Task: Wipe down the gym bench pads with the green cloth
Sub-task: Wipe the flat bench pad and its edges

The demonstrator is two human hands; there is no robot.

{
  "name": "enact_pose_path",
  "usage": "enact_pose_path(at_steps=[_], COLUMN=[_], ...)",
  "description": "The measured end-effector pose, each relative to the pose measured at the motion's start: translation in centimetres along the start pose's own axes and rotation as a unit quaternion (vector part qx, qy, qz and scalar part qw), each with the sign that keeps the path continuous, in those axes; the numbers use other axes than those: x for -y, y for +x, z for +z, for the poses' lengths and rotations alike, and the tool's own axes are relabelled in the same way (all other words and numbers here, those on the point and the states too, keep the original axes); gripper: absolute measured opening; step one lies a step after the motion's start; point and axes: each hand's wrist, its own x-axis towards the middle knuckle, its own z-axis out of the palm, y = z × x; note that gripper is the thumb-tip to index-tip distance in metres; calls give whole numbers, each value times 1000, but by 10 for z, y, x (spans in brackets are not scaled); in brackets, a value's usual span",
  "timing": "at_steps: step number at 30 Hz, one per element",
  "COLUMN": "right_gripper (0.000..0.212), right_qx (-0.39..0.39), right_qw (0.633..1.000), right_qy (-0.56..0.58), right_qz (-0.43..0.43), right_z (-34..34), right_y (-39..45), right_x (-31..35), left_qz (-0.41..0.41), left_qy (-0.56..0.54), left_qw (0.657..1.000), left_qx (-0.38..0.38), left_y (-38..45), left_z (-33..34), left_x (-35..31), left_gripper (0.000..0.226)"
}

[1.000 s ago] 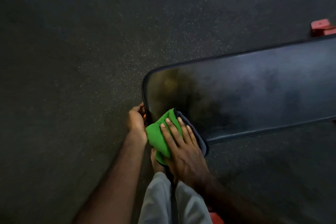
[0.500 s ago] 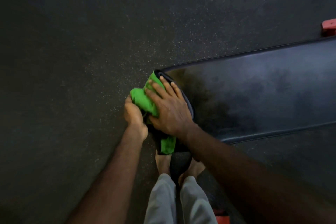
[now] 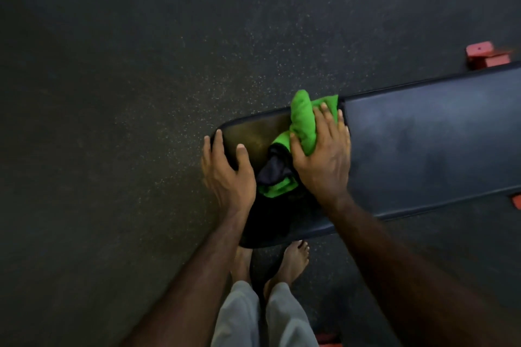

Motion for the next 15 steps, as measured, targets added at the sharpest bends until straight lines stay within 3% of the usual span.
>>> enact_pose_path(at_steps=[3, 7, 9, 10, 12, 14, 15], right_gripper=[84, 91, 88, 87, 85, 85, 85], right_qx=[40, 216, 201, 168, 79, 19, 19], right_qw=[999, 956, 944, 955, 992, 997, 995], right_qy=[3, -44, -81, -87, -58, -16, -9], right_qz=[18, -192, -250, -226, -73, 77, 101], right_z=[-6, -15, -25, -29, -38, -37, -34], right_y=[-51, -85, -66, -56, -44, -47, -53], right_x=[1, -12, -36, -47, -61, -51, -41], left_qz=[61, 96, 129, 143, 160, 171, 177], left_qy=[70, 118, 135, 139, 151, 167, 173], left_qw=[996, 988, 982, 979, 973, 968, 966], left_qx=[13, 7, 24, 36, 63, 75, 72], left_y=[-10, -17, -22, -23, -27, -33, -37], left_z=[8, 16, 19, 20, 23, 29, 32], left_x=[-4, -9, -9, -7, -3, -1, -1], left_gripper=[66, 63, 63, 64, 66, 69, 69])
